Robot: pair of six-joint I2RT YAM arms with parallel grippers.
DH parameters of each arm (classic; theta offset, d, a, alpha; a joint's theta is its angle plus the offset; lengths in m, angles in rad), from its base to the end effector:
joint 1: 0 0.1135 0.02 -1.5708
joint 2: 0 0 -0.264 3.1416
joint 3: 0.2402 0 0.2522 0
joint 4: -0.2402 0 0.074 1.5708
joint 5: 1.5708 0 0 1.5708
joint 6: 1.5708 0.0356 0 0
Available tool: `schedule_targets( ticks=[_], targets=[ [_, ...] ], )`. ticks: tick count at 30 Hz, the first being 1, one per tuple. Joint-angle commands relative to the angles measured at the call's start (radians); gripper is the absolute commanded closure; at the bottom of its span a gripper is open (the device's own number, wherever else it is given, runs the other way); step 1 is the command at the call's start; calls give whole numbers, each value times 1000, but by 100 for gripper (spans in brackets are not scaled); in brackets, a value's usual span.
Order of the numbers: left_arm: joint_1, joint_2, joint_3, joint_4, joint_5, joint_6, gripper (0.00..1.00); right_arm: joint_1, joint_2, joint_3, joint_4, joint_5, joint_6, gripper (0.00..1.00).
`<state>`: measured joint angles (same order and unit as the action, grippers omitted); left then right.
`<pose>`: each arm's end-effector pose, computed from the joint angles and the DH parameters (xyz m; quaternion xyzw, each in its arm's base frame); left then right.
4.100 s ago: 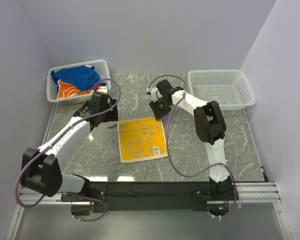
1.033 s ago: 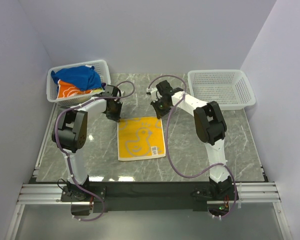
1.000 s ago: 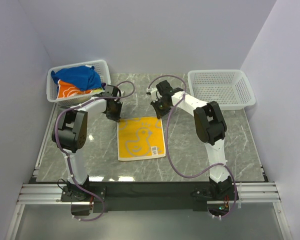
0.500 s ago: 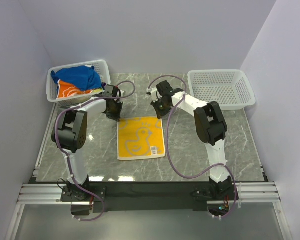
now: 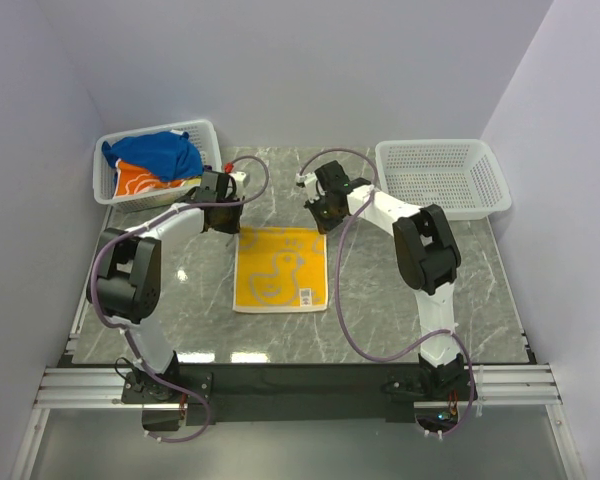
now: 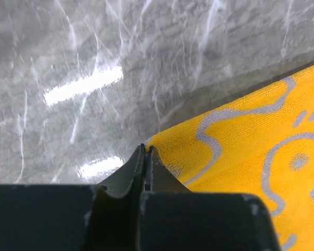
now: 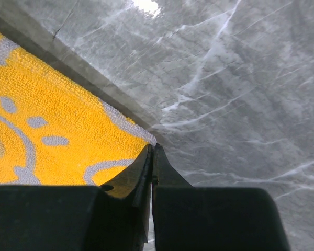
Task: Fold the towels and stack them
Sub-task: Fold the towel
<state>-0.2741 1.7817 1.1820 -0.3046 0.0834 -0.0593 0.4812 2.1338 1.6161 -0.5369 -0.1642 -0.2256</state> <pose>0.3641 -0.1055 0.1969 0.1148 0.9373 -0.0931 0.3158 0.4027 0.2168 0.1728 -0.3531 0.8968 0.1111 0.2422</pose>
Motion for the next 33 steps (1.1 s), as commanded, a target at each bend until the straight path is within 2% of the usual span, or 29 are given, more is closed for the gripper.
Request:
schedule_targets(
  ticks=[1, 5, 13, 16, 19, 20, 22, 27, 30, 32, 33],
  targets=[
    [19, -36, -24, 55, -47, 49, 97, -36, -67, -18, -2, 103, -21, 100],
    [19, -7, -18, 50, -47, 35, 86, -36, -69, -30, 17, 86, -15, 100],
    [19, 34, 21, 50, -51, 88, 81, -36, -48, -44, 32, 78, -27, 100],
    [19, 59, 53, 26, -47, 105, 74, -36, -41, -42, 29, 77, -35, 100],
    [19, 50, 87, 6, -56, 124, 52, -35, -40, -39, 25, 75, -43, 100],
    [19, 44, 94, 2, -56, 128, 34, -35, -40, -41, 26, 75, -46, 100],
    [19, 28, 122, -2, -37, 144, 27, -35, -37, -42, 29, 80, -52, 100],
    [-28, 42, 194, -60, -13, 193, 24, -35, -26, -39, 20, 101, -64, 100],
    [-86, 82, 238, -112, -60, 207, 36, -33, -26, -39, 12, 115, -70, 100],
    [-126, 85, 240, -148, -120, 164, 46, -35, -28, -42, 14, 118, -70, 100],
    [-135, 72, 216, -148, -138, 138, 47, -36, -31, -44, 15, 118, -72, 100]
  ],
)
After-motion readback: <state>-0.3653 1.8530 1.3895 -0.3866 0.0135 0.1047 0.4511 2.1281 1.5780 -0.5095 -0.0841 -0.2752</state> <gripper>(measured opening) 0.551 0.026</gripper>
